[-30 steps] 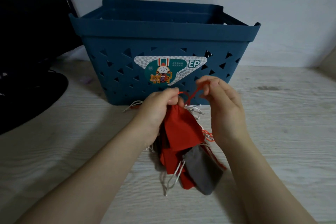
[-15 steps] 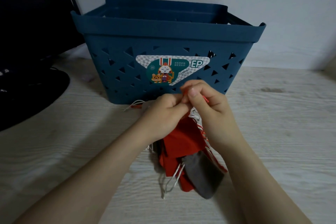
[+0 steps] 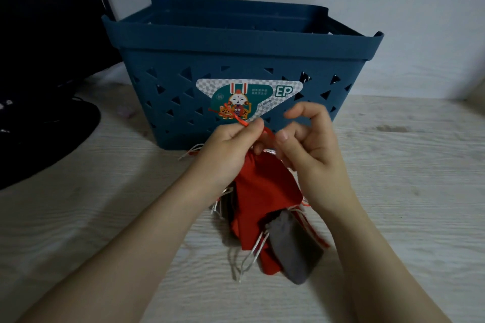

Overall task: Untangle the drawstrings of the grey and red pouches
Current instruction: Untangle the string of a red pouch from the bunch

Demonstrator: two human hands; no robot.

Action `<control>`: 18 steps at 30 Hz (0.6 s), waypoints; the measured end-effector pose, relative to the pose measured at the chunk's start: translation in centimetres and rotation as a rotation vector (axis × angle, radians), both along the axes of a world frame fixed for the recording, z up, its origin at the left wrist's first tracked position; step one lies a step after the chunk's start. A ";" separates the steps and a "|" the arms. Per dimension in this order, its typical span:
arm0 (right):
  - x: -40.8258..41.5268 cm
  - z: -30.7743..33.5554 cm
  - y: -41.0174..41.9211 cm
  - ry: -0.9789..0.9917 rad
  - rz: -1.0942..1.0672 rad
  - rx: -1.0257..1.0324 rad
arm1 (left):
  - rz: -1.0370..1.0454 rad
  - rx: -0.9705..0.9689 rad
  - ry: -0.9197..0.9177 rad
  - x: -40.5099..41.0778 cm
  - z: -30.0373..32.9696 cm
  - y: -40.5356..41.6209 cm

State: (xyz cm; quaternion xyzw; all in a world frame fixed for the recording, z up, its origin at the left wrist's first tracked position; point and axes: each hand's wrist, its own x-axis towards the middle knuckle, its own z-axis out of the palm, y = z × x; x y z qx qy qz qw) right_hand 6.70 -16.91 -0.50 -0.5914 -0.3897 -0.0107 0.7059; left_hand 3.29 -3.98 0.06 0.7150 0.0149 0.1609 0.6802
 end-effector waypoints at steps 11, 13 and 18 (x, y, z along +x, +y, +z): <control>0.8 -0.5 0.1 0.093 -0.268 -0.139 | -0.126 -0.118 -0.034 0.5 -0.1 0.8; 0.8 -0.4 0.2 0.130 -0.202 -0.182 | -0.214 -0.068 -0.080 0.3 0.0 0.9; 0.3 -0.1 0.0 0.168 -0.078 -0.130 | -0.279 0.003 -0.089 0.0 0.3 1.6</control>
